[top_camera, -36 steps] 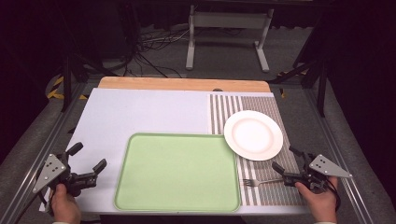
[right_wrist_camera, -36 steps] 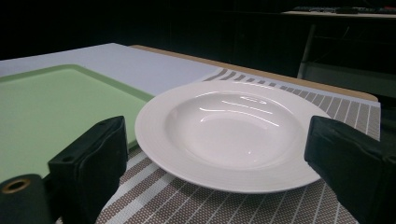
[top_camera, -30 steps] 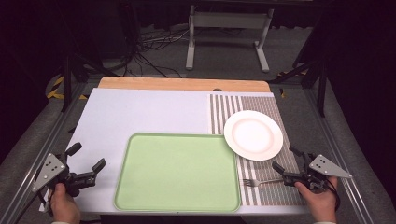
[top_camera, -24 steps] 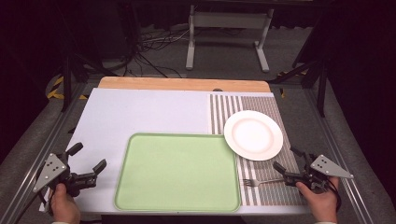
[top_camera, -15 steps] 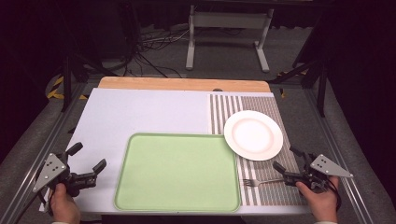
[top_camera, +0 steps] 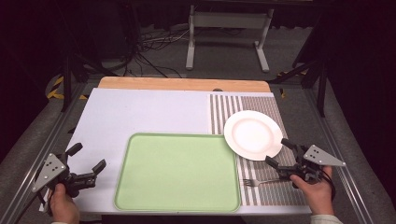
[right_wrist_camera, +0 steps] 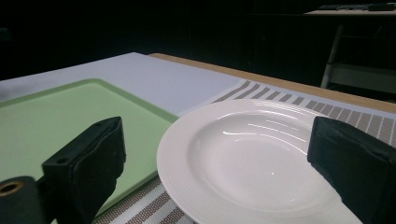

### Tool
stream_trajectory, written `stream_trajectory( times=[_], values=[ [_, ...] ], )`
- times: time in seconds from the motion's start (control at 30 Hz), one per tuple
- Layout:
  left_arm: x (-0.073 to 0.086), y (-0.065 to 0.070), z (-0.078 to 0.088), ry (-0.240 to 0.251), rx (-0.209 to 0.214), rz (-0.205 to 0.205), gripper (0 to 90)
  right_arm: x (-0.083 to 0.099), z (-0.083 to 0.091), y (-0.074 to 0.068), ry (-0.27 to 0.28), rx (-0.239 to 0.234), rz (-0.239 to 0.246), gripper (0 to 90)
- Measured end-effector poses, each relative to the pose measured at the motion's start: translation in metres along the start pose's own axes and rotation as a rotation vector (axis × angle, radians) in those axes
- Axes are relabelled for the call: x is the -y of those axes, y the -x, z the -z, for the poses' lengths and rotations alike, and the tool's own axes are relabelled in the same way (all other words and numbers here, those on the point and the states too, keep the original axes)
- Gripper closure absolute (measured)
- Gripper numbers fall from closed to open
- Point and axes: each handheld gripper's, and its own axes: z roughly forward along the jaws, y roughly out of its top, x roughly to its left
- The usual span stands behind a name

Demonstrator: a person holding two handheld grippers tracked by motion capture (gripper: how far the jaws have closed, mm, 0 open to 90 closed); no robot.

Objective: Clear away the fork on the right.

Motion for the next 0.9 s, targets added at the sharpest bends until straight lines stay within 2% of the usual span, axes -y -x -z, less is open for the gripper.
stream_trajectory(
  times=[0.1,0.17,0.23,0.3,0.6,0.9],
  values=[
    [0.000,0.000,0.000,-0.001,0.004,0.002,0.3,-0.006,-0.004,-0.001,-0.033,-0.027,0.019,4.1],
    [0.000,0.000,0.000,-0.002,0.006,0.000,0.3,-0.011,-0.006,-0.002,-0.066,-0.063,0.032,4.1],
    [0.001,0.000,0.000,-0.005,0.005,0.001,0.3,-0.018,-0.008,-0.003,-0.134,-0.084,0.092,4.1],
    [0.001,0.000,0.000,-0.004,0.004,0.002,0.3,-0.024,-0.009,-0.004,-0.183,-0.098,0.133,4.1],
    [-0.001,0.001,0.000,-0.002,0.011,0.004,0.3,-0.047,-0.013,-0.007,-0.354,-0.142,0.248,4.6],
    [0.000,-0.002,0.002,0.011,0.013,0.026,0.3,-0.057,-0.018,-0.011,-0.523,-0.170,0.333,4.6]
  ],
)
